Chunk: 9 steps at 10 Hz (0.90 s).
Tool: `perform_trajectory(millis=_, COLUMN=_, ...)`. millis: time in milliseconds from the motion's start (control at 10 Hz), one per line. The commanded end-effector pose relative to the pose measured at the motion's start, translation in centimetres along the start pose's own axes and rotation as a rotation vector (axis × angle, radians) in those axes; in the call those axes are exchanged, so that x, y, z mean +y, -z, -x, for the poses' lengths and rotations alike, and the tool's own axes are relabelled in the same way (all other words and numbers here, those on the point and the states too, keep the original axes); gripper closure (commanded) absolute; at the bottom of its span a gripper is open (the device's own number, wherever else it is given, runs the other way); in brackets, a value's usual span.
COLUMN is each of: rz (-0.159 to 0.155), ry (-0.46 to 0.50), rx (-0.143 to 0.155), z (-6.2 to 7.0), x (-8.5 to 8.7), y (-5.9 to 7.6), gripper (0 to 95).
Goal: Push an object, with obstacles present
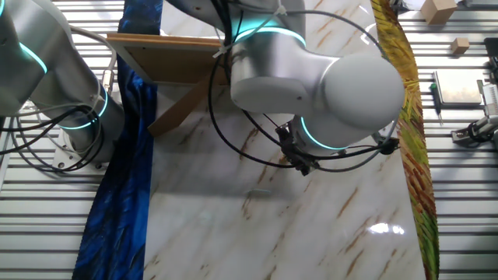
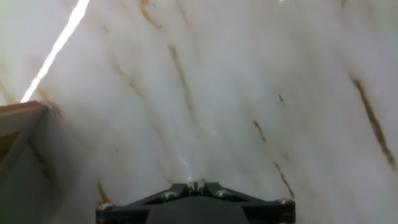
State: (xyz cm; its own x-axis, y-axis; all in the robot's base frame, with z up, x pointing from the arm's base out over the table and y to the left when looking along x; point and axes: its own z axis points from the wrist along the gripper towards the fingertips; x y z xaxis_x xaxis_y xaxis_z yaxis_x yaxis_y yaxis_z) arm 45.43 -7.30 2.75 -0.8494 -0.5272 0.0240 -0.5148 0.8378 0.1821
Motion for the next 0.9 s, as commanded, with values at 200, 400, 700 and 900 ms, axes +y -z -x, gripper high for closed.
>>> perform_trajectory(millis=200, rz=0.004, ry=0.001, rx=0.005, z=0.0, x=0.1, y=0.7, gripper=95.0)
perform_trajectory(millis=400, rz=0.008, ry=0.012, rx=0.012, z=-0.2, x=0.3, y=1.5, gripper=95.0)
perform_trajectory(millis=700, rz=0.011, ry=0.045, rx=0.01, z=-2.7, x=0.4, y=0.9, gripper=95.0)
perform_trajectory(millis=900, rz=0.01, ry=0.045, rx=0.01, z=-4.0, x=0.5, y=0.7, gripper=95.0)
